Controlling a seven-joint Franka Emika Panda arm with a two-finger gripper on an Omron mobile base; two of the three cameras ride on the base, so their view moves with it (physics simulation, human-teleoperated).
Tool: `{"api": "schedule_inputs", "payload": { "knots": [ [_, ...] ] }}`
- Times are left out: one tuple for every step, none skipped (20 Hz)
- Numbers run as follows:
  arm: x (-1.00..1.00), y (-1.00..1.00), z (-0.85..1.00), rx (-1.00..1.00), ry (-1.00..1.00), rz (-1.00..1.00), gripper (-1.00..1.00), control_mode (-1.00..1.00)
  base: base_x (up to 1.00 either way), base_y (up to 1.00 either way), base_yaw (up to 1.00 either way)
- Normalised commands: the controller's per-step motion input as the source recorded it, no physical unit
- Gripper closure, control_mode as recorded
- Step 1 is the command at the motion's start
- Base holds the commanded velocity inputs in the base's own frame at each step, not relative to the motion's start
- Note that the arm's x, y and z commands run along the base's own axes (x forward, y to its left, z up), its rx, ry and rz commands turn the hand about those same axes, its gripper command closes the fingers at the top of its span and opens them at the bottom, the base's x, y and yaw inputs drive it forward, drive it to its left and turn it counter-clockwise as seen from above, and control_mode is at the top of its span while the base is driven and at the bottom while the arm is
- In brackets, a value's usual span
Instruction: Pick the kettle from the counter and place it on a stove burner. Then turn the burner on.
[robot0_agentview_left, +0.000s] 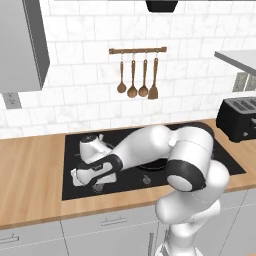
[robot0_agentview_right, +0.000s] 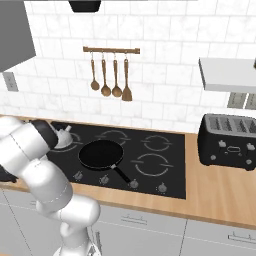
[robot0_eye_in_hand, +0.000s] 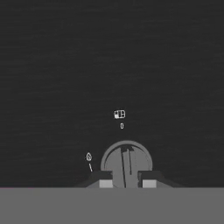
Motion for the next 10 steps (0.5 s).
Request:
{"api": "schedule_inputs", "payload": {
  "knots": [
    [0.00, 0.00, -0.04, 0.00, 0.00, 0.00, 1.00, -1.00, 0.00, 0.00, 0.00],
    [0.00, 0.00, 0.00, 0.00, 0.00, 0.00, 1.00, -1.00, 0.00, 0.00, 0.00],
    [0.00, 0.00, 0.00, 0.00, 0.00, 0.00, 1.00, -1.00, 0.00, 0.00, 0.00],
    [0.00, 0.00, 0.00, 0.00, 0.00, 0.00, 1.00, -1.00, 0.00, 0.00, 0.00],
    [0.00, 0.00, 0.00, 0.00, 0.00, 0.00, 1.00, -1.00, 0.00, 0.00, 0.00],
    [0.00, 0.00, 0.00, 0.00, 0.00, 0.00, 1.00, -1.00, 0.00, 0.00, 0.00],
    [0.00, 0.00, 0.00, 0.00, 0.00, 0.00, 1.00, -1.00, 0.00, 0.00, 0.00],
    [0.00, 0.00, -0.06, -0.01, 0.00, 0.00, 1.00, -1.00, 0.00, 0.00, 0.00],
    [0.00, 0.00, -0.13, 0.00, 0.00, 0.03, 1.00, -1.00, 0.00, 0.00, 0.00],
    [0.00, 0.00, -0.18, 0.00, 0.03, 0.18, 1.00, -1.00, 0.00, 0.00, 0.00]
  ]
}}
